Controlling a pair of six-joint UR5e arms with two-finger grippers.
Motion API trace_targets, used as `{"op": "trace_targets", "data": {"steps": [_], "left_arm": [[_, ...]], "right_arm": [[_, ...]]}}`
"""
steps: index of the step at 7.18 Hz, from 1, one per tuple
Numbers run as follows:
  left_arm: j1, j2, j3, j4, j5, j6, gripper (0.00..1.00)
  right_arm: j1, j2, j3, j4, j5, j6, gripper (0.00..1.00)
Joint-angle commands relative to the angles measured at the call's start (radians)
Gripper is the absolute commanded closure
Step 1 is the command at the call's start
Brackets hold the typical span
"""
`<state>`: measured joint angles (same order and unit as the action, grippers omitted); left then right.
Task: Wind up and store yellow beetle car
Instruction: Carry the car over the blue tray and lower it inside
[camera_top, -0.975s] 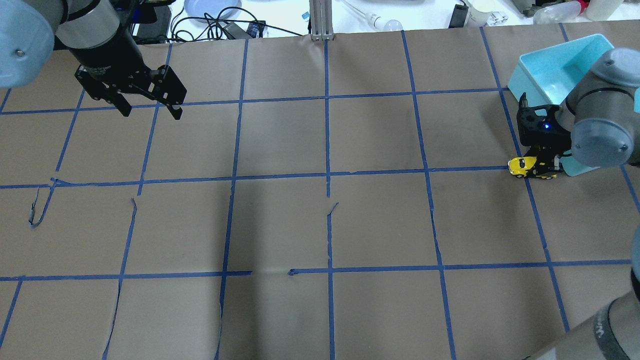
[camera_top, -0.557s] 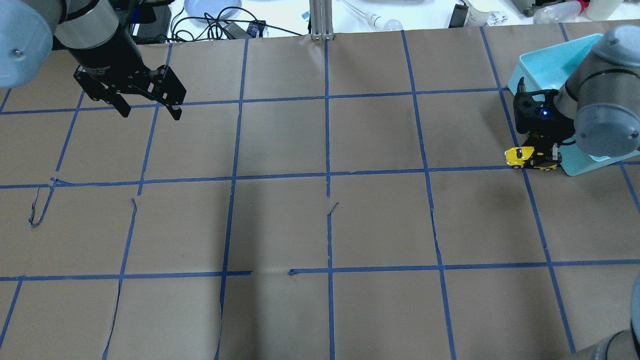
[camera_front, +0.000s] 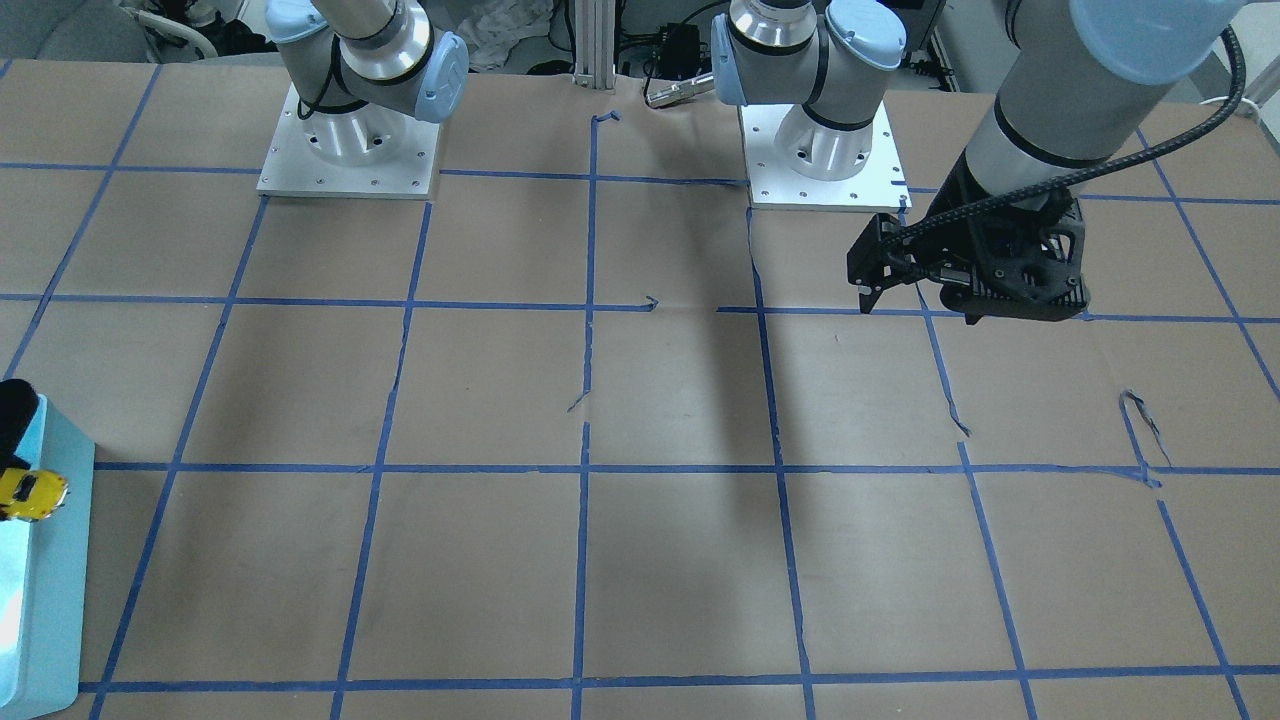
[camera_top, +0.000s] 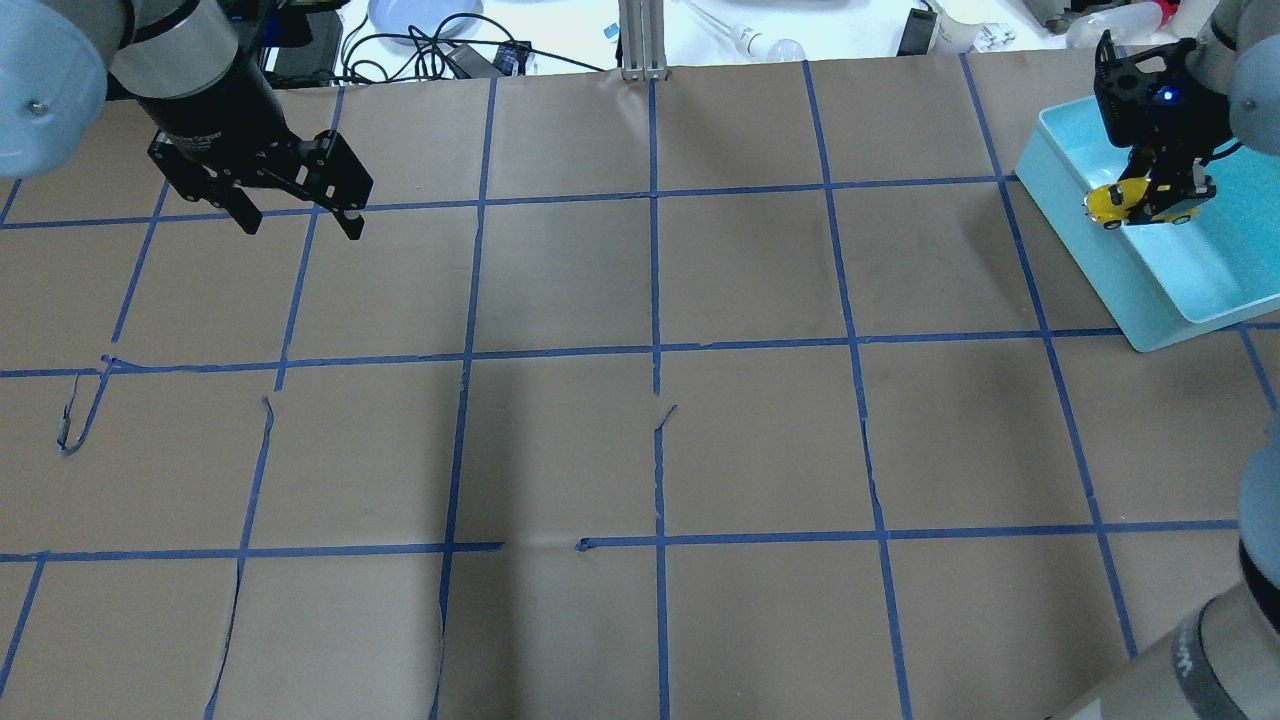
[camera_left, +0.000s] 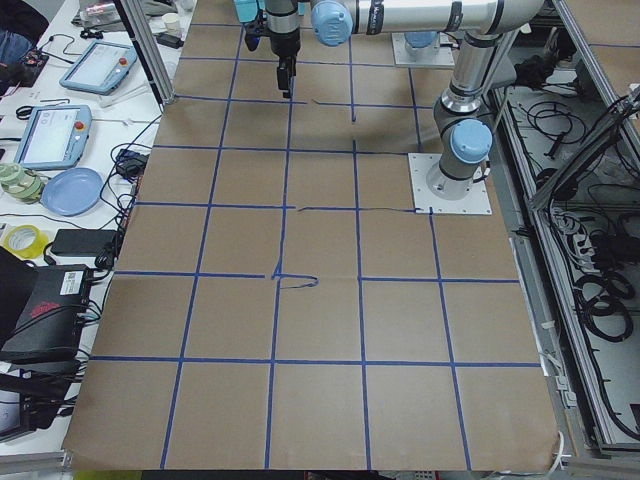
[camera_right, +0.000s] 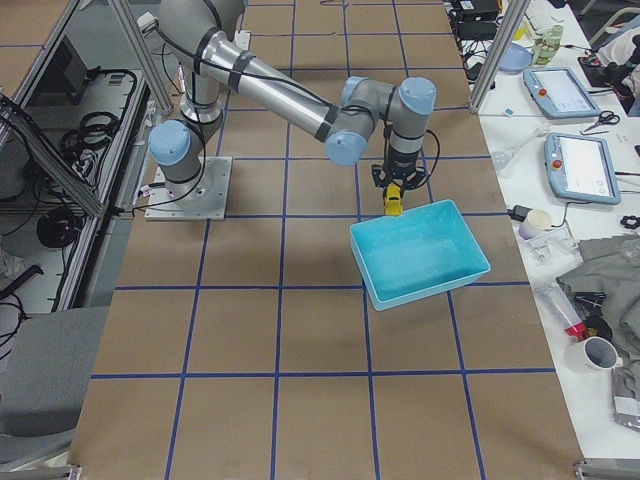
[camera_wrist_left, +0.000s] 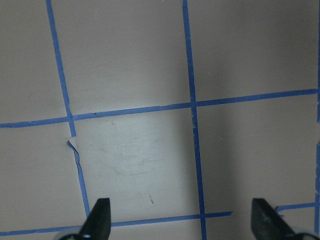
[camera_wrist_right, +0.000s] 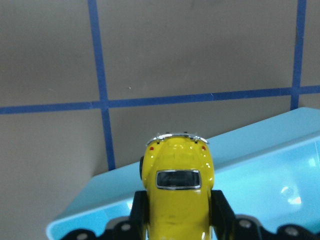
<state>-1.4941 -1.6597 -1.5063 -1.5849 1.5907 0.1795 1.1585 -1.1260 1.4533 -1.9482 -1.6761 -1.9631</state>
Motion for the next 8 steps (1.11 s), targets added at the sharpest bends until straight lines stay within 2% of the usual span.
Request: {"op": "trace_targets", "data": {"steps": [1, 3, 6, 8], "left_arm": [[0.0, 0.0, 0.0, 0.0, 0.0, 0.0, 0.0], [0.0, -0.002, -0.002, 0.0, 0.0, 0.0, 0.0], [0.0, -0.002, 0.0, 0.0, 0.0, 0.0, 0.0], [0.0, -0.003, 0.0, 0.0, 0.0, 0.0, 0.0]], "right_arm": [[-0.028, 0.147, -0.12, -0.021, -0.005, -0.211, 0.92], [-0.071, 0.187, -0.119, -0.061, 0.007, -0.308, 0.92], [-0.094, 0.204, -0.108, -0.064, 0.01, -0.326, 0.91], [-0.106, 0.221, -0.106, -0.073, 0.01, -0.338, 0.82]]}}
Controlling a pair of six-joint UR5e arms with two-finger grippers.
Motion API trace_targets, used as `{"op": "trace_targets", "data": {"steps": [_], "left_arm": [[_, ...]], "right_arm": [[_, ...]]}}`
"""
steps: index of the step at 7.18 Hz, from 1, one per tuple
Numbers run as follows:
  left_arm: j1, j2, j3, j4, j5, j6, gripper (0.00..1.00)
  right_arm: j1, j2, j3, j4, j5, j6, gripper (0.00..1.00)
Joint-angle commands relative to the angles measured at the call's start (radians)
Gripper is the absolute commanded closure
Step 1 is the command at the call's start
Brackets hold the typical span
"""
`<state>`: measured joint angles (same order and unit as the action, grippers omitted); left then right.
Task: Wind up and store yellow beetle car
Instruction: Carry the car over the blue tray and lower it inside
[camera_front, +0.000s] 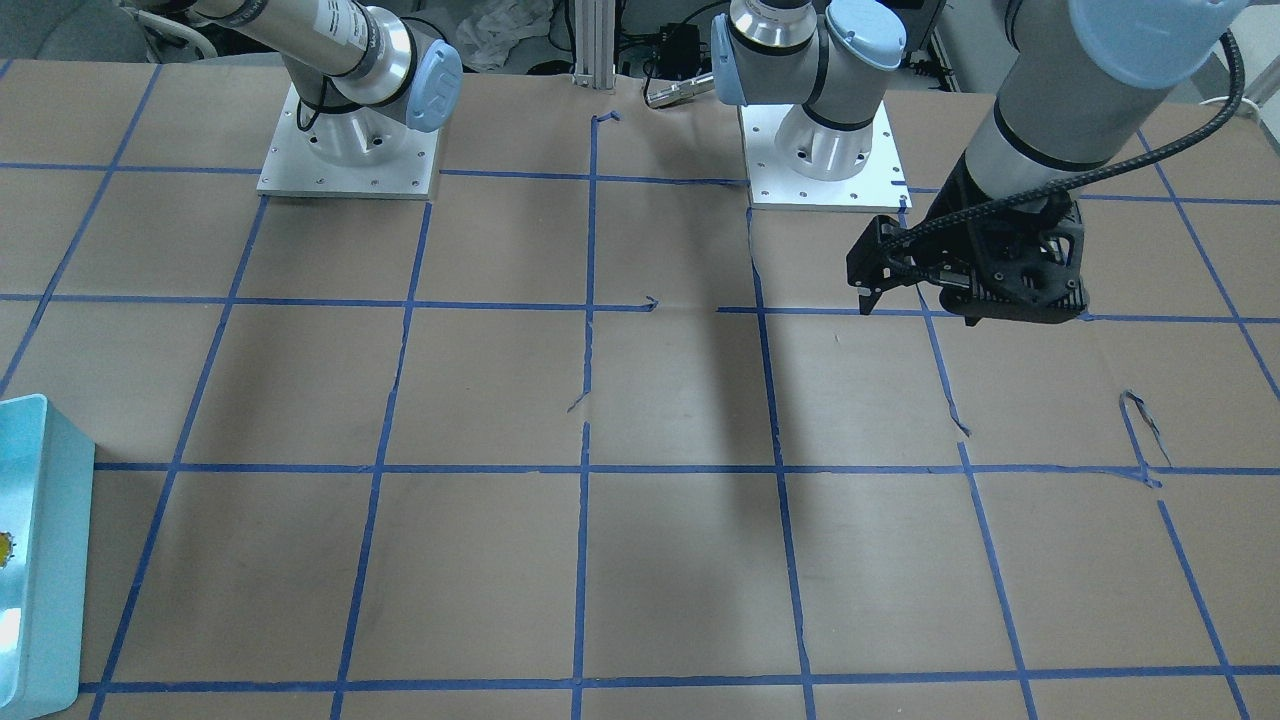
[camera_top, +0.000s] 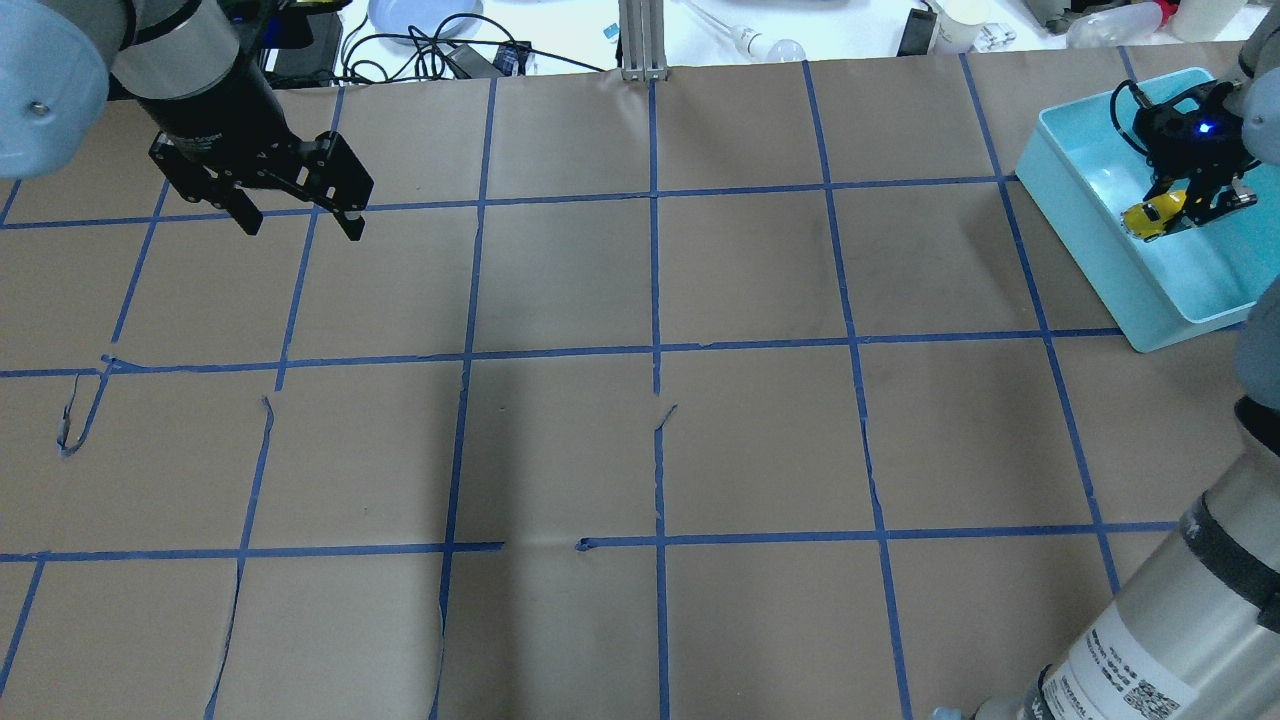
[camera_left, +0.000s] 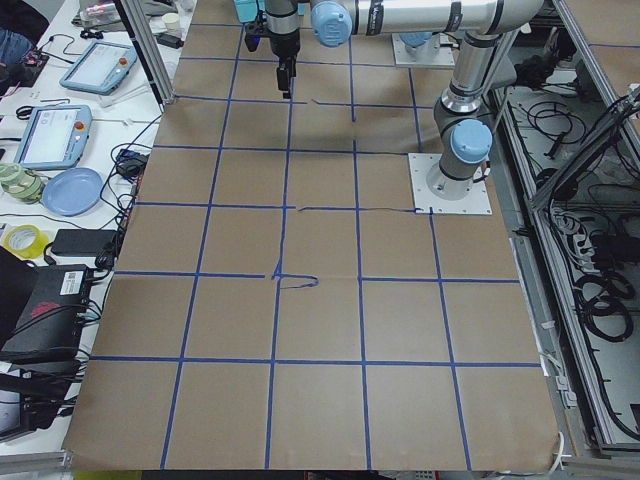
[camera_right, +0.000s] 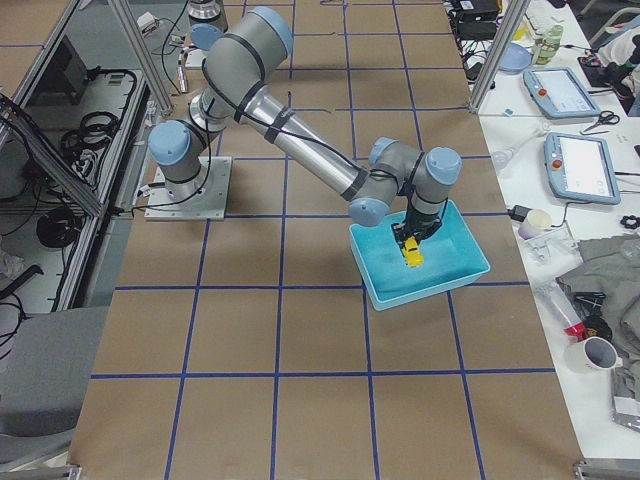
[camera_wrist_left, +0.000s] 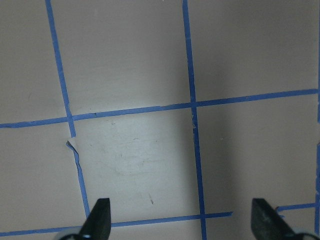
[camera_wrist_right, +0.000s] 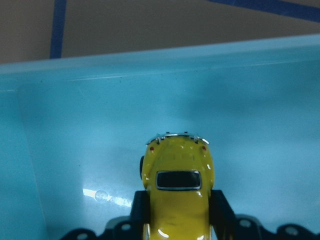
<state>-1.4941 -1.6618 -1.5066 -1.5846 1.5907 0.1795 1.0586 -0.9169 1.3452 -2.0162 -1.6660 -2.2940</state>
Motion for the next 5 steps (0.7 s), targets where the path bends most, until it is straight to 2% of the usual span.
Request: {"op": "trace_targets", "data": {"steps": [1, 2, 3, 4, 5], "left_arm": [[0.0, 0.0, -0.001, 0.0, 0.0, 0.0, 0.0], [0.0, 0.0, 0.0, 0.0, 0.0, 0.0, 0.0], [0.0, 0.0, 0.0, 0.0, 0.0, 0.0, 0.0], [0.0, 0.0, 0.0, 0.0, 0.0, 0.0, 0.0], [0.0, -0.001, 0.0, 0.0, -0.002, 0.0, 0.0]], "right_arm": [[-0.018, 0.012, 0.005, -0.006, 0.002, -0.036, 0.65], [-0.02, 0.013, 0.014, -0.006, 0.038, -0.039, 0.21], [-0.023, 0.01, 0.029, -0.013, 0.052, -0.029, 0.0], [-0.023, -0.002, 0.026, -0.045, 0.055, -0.021, 0.0], [-0.022, -0.038, 0.023, -0.032, 0.055, 0.064, 0.01]]}}
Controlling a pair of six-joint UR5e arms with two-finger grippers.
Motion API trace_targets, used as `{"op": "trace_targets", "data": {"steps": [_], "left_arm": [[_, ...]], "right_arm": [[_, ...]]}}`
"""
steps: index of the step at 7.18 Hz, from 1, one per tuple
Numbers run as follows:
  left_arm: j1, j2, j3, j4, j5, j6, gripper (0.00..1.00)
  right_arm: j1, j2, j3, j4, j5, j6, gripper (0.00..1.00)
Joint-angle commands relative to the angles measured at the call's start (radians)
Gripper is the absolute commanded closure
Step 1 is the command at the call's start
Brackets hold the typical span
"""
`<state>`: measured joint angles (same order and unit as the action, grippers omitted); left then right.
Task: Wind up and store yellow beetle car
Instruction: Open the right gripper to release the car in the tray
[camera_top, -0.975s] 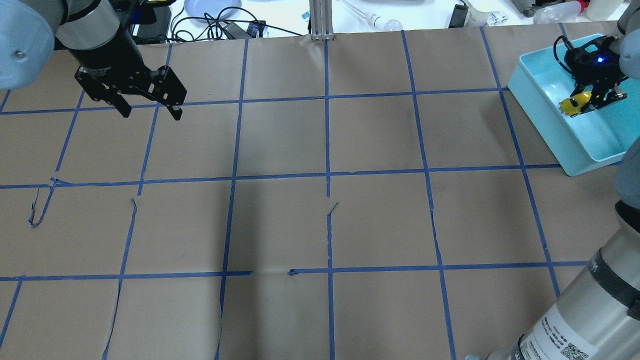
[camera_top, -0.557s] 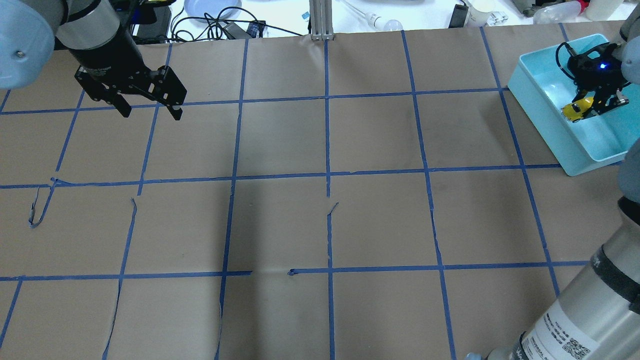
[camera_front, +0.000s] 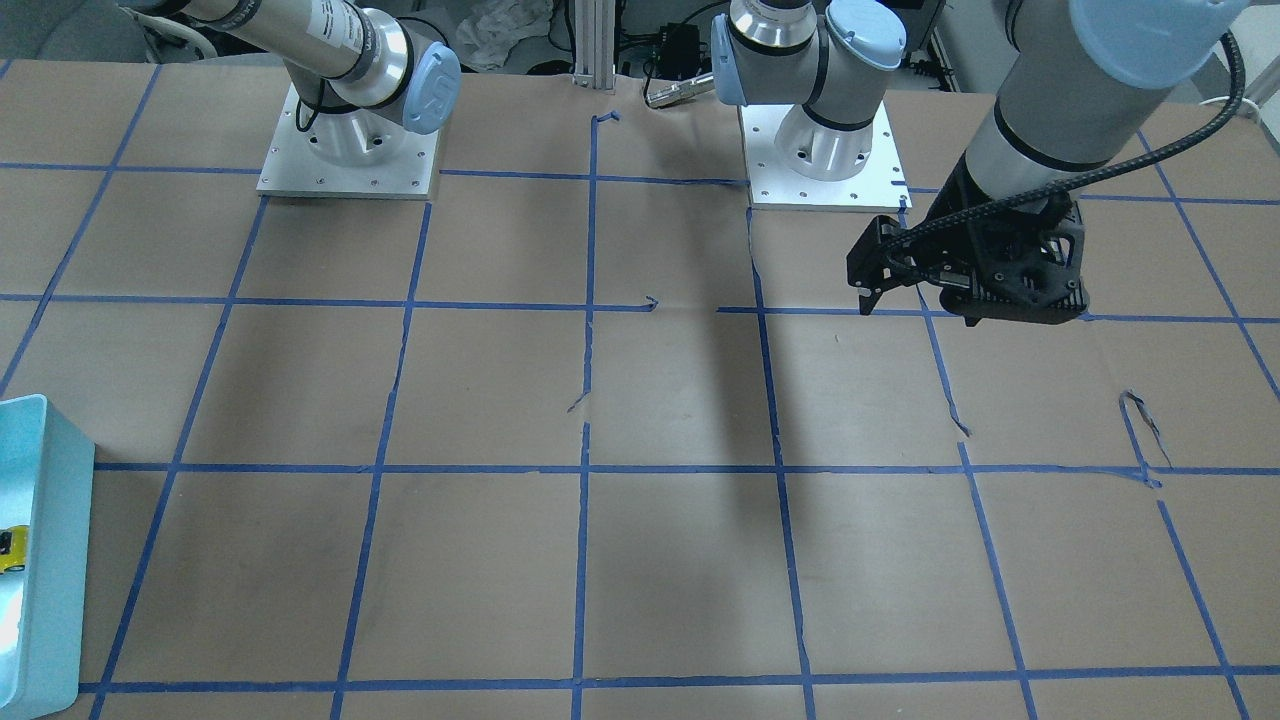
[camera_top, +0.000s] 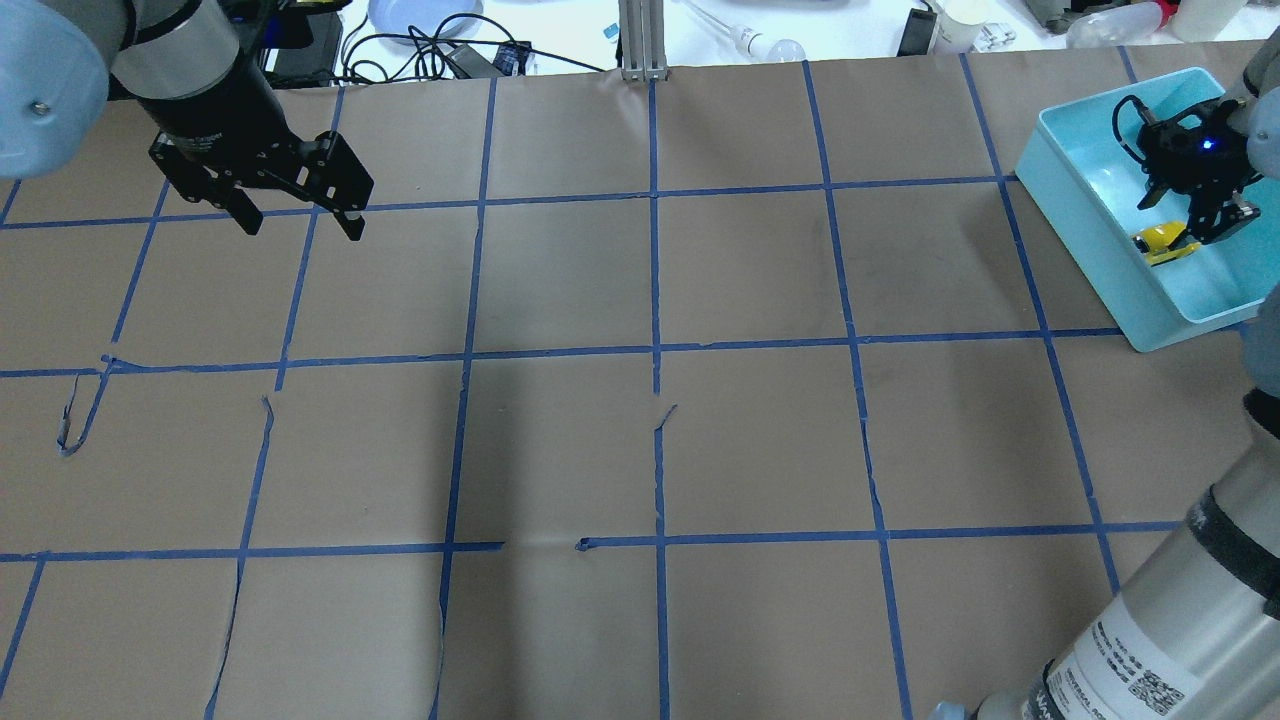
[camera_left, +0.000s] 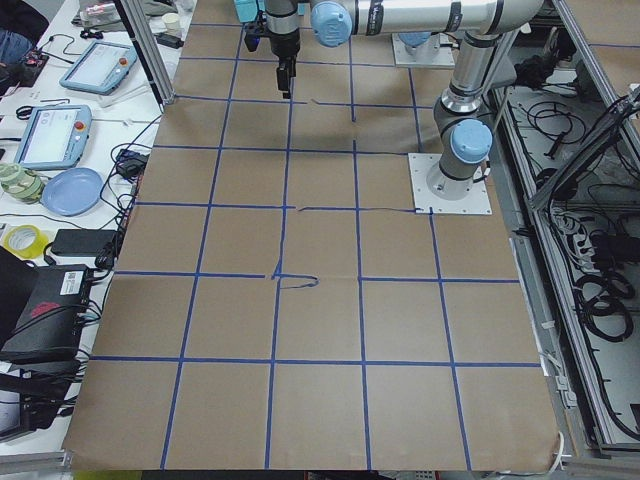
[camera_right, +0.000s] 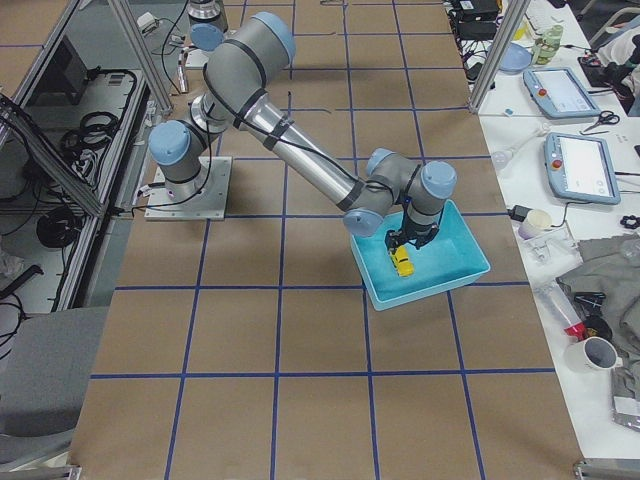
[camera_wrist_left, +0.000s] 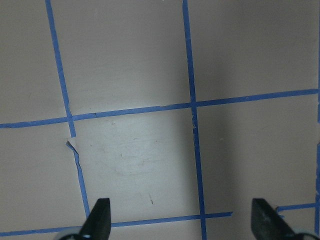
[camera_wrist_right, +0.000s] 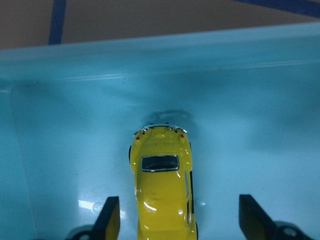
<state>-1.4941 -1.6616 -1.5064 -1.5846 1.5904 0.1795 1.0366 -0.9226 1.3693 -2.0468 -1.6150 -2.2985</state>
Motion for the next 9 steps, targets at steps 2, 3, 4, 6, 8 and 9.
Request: {"op": "trace_targets", "data": {"steps": [2, 3, 4, 6, 8, 9], "left_arm": [[0.0, 0.0, 0.0, 0.0, -0.001, 0.0, 0.0], [0.0, -0.001, 0.0, 0.0, -0.001, 0.0, 0.0], [0.0, -0.001, 0.0, 0.0, -0.001, 0.0, 0.0], [0.0, -0.001, 0.0, 0.0, -0.001, 0.0, 0.0], [0.0, -0.001, 0.0, 0.0, -0.001, 0.0, 0.0], [0.0, -0.001, 0.0, 0.0, 0.0, 0.0, 0.0]], "right_arm": [[0.038, -0.196, 0.005, 0.209, 0.038, 0.389, 0.0], [0.092, -0.247, 0.005, 0.244, 0.024, 0.609, 0.0], [0.165, -0.284, 0.007, 0.249, 0.032, 0.731, 0.0], [0.3, -0.349, 0.007, 0.304, 0.029, 1.081, 0.0], [0.391, -0.428, 0.004, 0.408, 0.023, 1.528, 0.0], [0.484, -0.444, 0.004, 0.409, 0.02, 1.644, 0.0]]}}
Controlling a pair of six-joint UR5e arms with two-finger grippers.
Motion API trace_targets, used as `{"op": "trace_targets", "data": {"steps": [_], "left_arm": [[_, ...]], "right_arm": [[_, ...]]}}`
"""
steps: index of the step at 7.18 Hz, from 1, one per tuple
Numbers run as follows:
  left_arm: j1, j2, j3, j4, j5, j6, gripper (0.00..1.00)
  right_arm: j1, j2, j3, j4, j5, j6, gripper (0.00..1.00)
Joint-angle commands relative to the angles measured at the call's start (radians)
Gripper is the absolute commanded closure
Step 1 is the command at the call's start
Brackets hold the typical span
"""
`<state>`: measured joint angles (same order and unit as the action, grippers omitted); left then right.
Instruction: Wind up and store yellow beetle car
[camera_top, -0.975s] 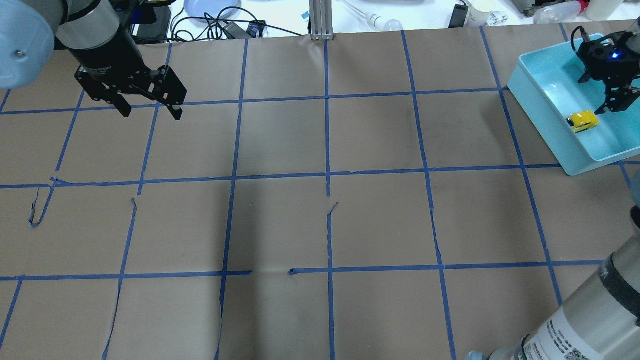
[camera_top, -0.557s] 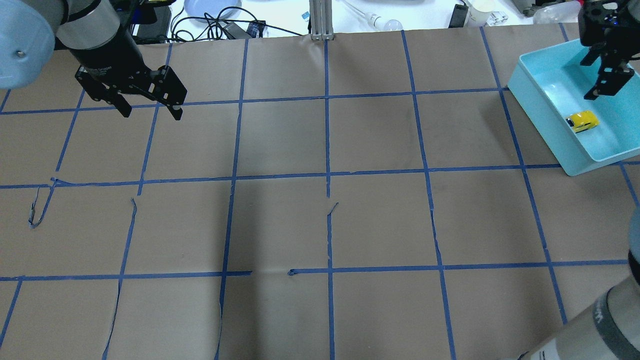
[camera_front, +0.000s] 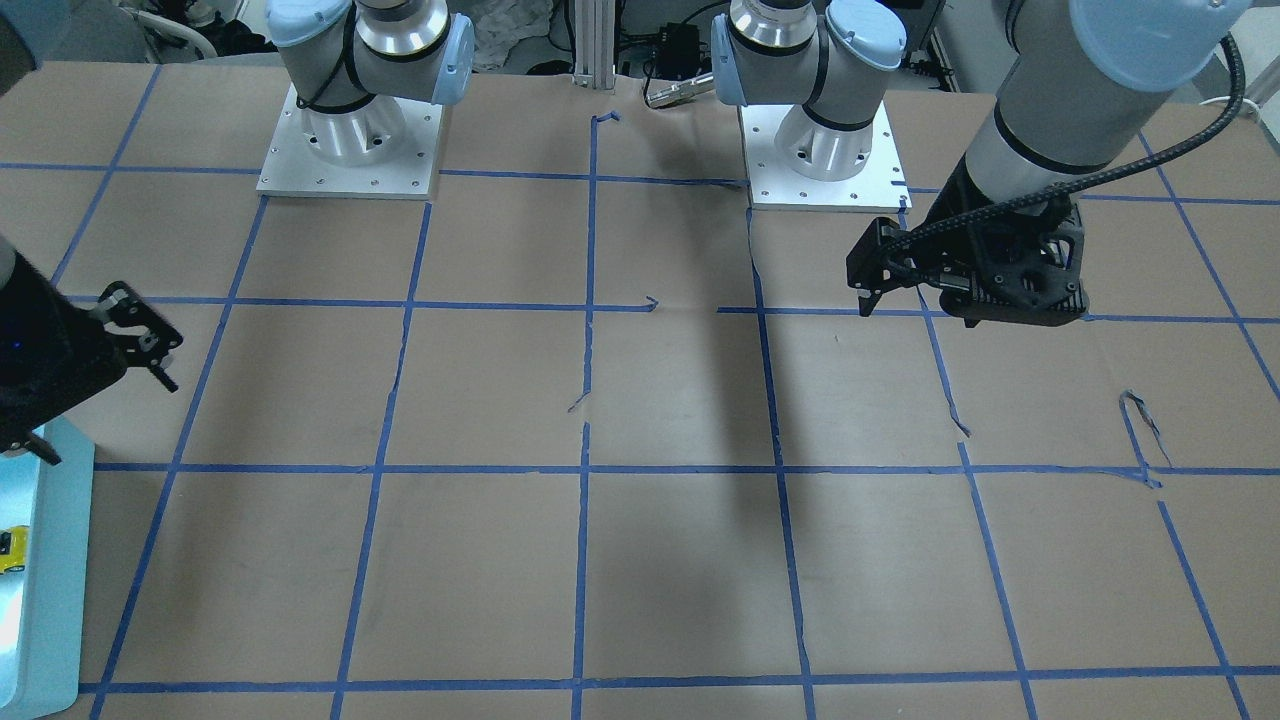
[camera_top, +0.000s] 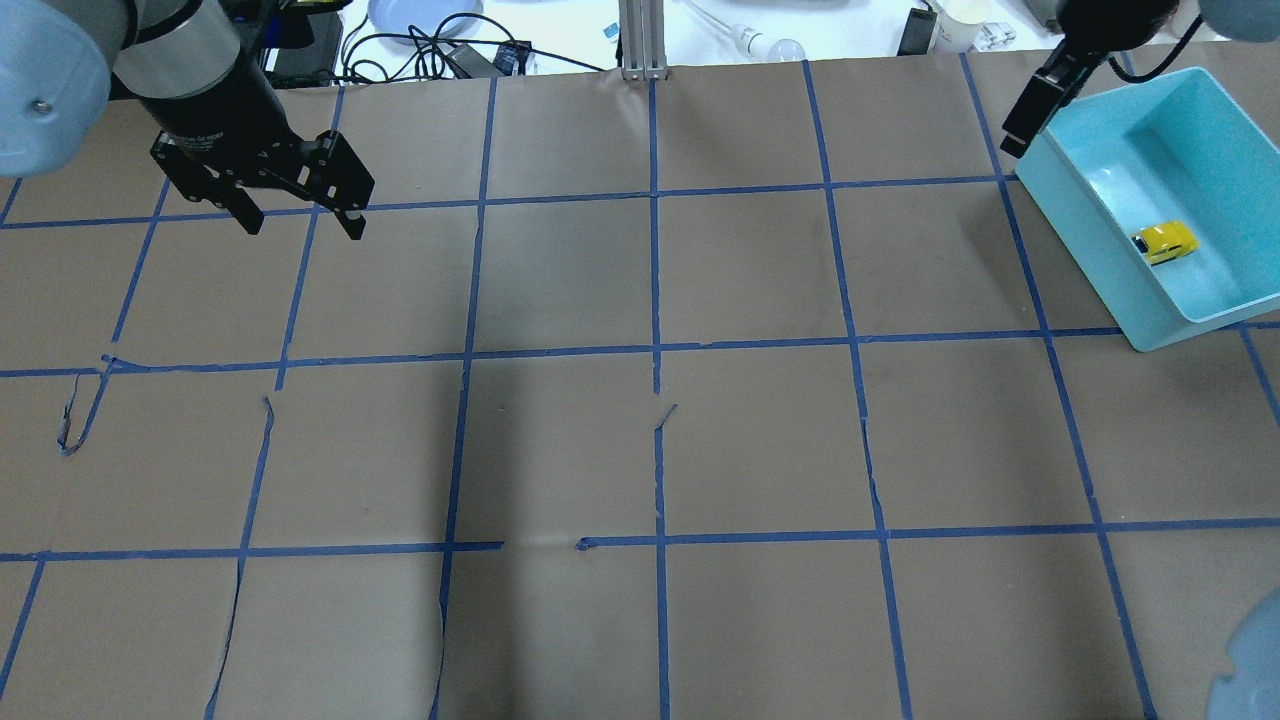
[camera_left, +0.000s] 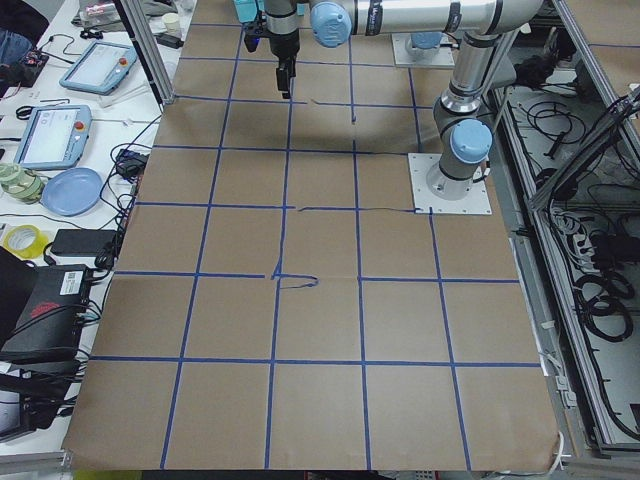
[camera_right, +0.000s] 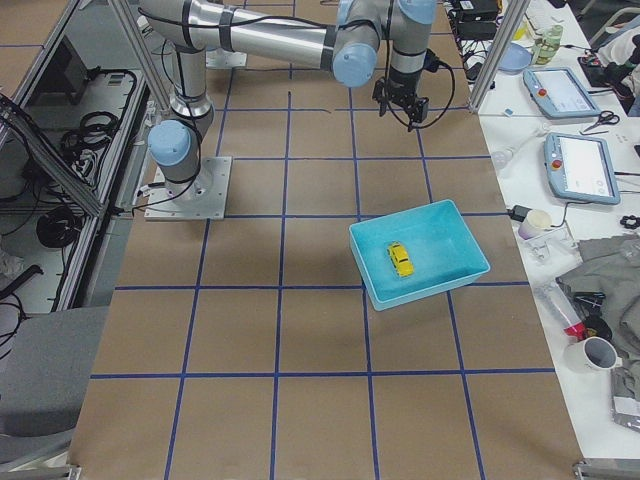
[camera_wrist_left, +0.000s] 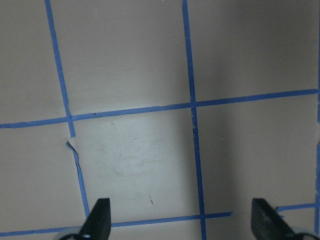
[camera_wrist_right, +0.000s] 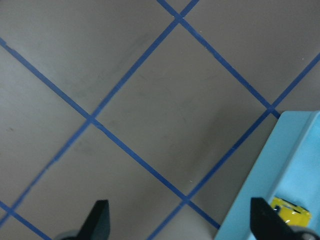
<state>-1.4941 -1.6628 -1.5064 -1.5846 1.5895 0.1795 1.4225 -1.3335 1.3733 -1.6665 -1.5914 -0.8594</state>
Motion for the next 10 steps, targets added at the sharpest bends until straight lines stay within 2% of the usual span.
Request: {"op": "trace_targets", "data": {"steps": [1, 2, 3, 5, 9, 10], "left_arm": [[0.0, 0.0, 0.0, 0.0, 0.001, 0.0, 0.0], [0.0, 0.0, 0.0, 0.0, 0.001, 0.0, 0.0], [0.0, 0.0, -0.002, 0.0, 0.001, 0.0, 0.0], [0.0, 0.0, -0.002, 0.0, 0.001, 0.0, 0.0], [0.0, 0.0, -0.002, 0.0, 0.001, 0.0, 0.0], [0.0, 0.0, -0.002, 0.0, 0.001, 0.0, 0.0]], "right_arm": [[0.187, -0.047, -0.005, 0.027, -0.005, 0.376, 0.0], [0.232, -0.07, -0.002, 0.027, 0.01, 0.592, 0.0], [0.234, -0.102, 0.003, 0.028, 0.01, 0.725, 0.0], [0.227, -0.101, 0.007, 0.036, 0.039, 0.899, 0.0], [0.207, -0.098, 0.009, 0.048, 0.03, 0.89, 0.0], [0.194, -0.101, 0.041, 0.034, 0.028, 0.904, 0.0]]}}
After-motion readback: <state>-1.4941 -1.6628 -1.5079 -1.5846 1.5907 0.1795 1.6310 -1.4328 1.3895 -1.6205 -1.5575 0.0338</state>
